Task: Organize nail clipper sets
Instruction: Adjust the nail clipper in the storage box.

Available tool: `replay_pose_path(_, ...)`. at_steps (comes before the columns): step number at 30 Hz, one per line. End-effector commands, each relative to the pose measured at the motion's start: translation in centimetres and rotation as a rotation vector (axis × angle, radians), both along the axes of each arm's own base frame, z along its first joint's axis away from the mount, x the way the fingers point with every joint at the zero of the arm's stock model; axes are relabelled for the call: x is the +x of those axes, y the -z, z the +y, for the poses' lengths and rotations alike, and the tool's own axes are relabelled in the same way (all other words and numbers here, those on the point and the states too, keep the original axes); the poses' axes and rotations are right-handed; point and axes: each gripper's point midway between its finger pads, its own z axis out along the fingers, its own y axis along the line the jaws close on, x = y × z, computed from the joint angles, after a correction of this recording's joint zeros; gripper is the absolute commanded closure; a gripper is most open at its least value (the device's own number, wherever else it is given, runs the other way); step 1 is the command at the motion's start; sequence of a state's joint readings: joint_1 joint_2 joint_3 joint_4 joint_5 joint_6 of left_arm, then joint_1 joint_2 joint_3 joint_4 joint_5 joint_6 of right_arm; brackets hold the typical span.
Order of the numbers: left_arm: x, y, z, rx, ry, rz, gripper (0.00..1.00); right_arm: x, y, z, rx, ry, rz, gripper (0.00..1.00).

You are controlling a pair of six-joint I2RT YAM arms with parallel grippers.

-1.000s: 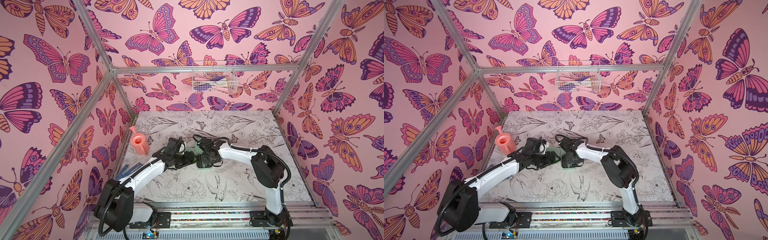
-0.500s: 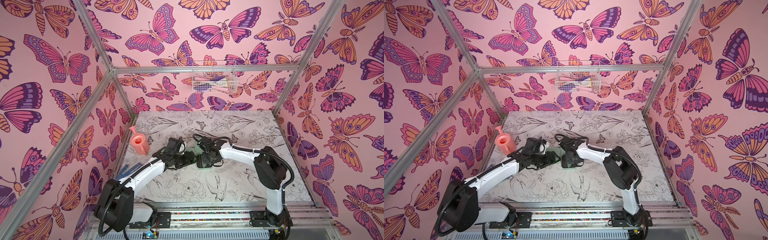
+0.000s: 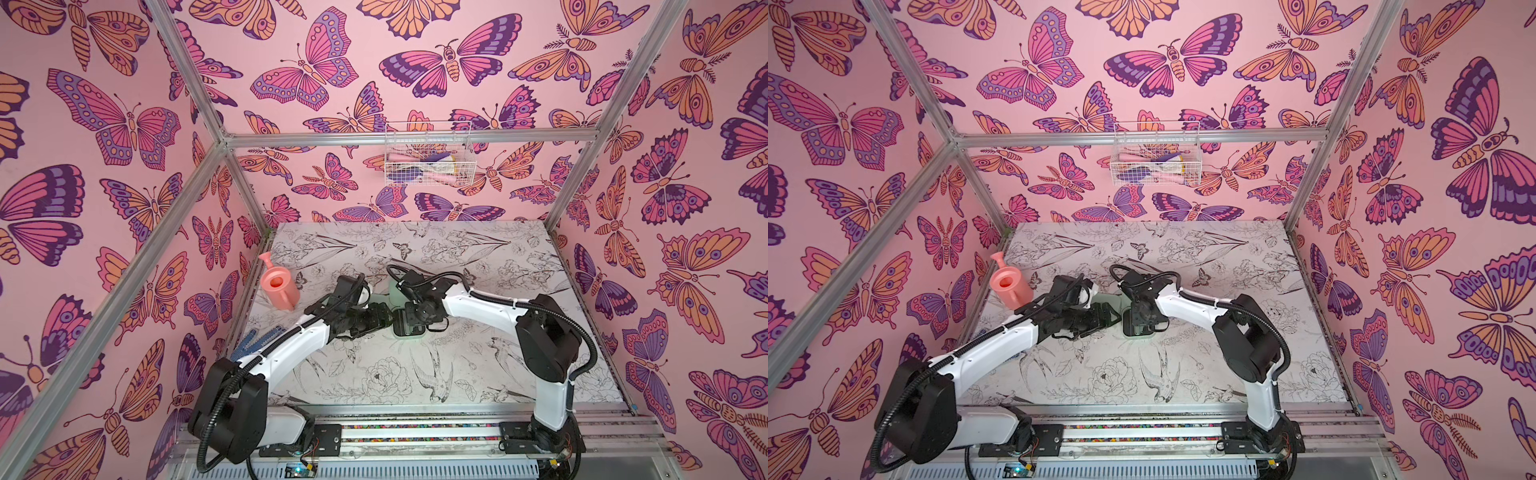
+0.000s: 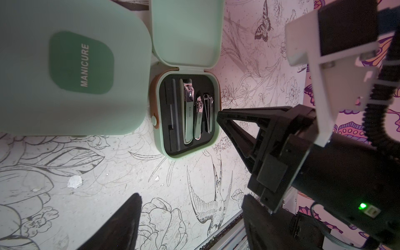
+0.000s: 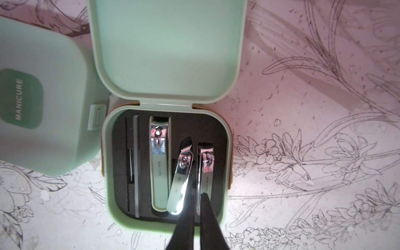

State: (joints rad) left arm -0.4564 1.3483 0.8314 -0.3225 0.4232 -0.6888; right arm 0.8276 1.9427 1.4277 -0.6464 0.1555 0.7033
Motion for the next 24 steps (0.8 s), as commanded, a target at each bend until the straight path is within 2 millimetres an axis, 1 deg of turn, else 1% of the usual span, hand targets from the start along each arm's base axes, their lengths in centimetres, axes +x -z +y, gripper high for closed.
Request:
replay_pose_path(1, -0.3, 0.4, 0.2, 0.002, 0.006, 0.022, 0.25, -0.7, 0.9, 0.1, -0.014, -0.010, 0.028, 0.91)
replay_pose_path(11, -0.4, 0.5, 0.2, 0.003, 0.006, 0.024, 0.25, -0.8, 2.6, 0.3, -0.031, -0.014, 0.059, 0.92)
replay_pose_path(17, -0.4, 0.6, 0.2, 0.006, 0.006, 0.025, 0.25, -0.8, 3.1, 0.1, -0.043, -0.010, 0.063, 0.92)
replay_pose_path(24, -0.4, 0.6, 0.3, 0.006, 0.004, 0.025, 0.25, -1.0, 4.2, 0.0, -0.050, -0.001, 0.079, 0.93)
